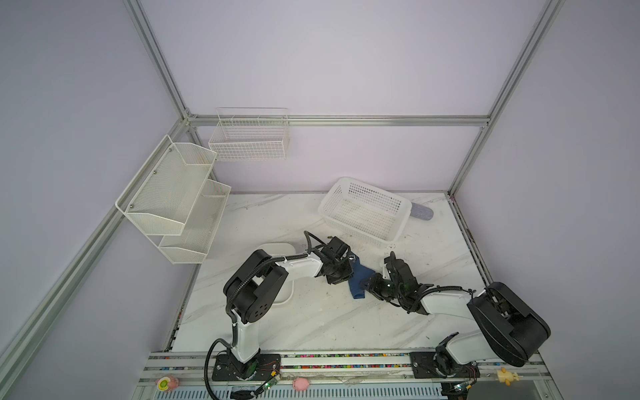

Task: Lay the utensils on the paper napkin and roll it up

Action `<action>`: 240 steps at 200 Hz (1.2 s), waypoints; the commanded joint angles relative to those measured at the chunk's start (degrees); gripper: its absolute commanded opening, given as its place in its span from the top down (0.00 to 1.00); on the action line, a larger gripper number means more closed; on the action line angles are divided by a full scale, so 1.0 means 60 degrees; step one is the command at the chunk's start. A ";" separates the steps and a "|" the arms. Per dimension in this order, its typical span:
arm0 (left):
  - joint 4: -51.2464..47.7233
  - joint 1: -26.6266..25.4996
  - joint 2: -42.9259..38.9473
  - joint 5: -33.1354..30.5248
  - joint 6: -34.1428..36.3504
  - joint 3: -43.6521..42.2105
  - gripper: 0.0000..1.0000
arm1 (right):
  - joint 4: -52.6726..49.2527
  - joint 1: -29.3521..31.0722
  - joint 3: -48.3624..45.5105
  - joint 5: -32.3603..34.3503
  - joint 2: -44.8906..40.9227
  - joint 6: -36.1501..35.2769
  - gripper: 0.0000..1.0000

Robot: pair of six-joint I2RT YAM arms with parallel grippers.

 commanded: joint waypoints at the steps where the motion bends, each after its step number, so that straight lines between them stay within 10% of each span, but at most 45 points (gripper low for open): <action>1: -0.0473 -0.0074 0.0371 -0.0063 0.0288 -0.0234 0.80 | -0.0262 -0.0097 0.0252 0.0006 0.0237 -0.0196 0.60; 112: -0.0451 -0.0075 0.0421 0.0038 0.0332 -0.0074 0.80 | -0.0143 -0.0192 0.0922 -0.0060 0.1435 -0.1027 0.57; 240: 0.0387 -0.0133 -0.1487 -0.0285 0.0214 -0.0950 0.72 | 0.0149 -0.0336 0.0718 -0.0198 0.1188 -0.0773 0.82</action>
